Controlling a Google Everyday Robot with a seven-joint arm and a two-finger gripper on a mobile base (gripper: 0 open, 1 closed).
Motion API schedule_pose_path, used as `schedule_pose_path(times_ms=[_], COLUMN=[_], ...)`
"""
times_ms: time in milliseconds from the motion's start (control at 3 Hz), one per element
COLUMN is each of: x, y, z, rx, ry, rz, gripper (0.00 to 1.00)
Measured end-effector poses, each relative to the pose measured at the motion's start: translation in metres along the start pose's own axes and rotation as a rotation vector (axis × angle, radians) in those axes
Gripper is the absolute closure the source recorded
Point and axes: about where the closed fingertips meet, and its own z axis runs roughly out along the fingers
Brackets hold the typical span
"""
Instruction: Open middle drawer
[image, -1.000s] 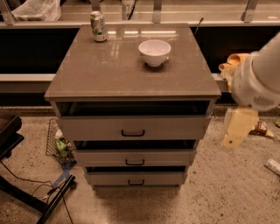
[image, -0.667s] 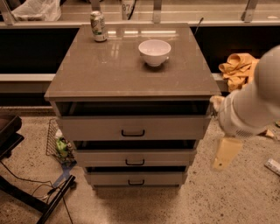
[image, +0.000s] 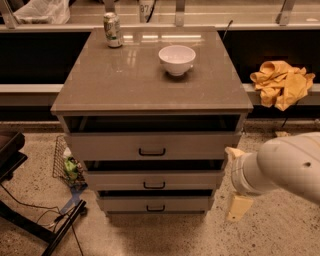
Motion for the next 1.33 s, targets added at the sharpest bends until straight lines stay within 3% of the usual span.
schedule_pose_path(times_ms=[333,667,1000,1333], x=[-0.01,-0.014,-0.021,-0.016], y=[-0.013,-0.023,-0.007,0.024], z=[0.031,0.034,0.053,0.089], rx=[0.09,0.136,0.126,0.134], ry=[-0.003,-0.007,0.014,-0.001], rz=[-0.001,0.048,0.032,0.008], gripper=[0.0,0.0,0.0,0.0])
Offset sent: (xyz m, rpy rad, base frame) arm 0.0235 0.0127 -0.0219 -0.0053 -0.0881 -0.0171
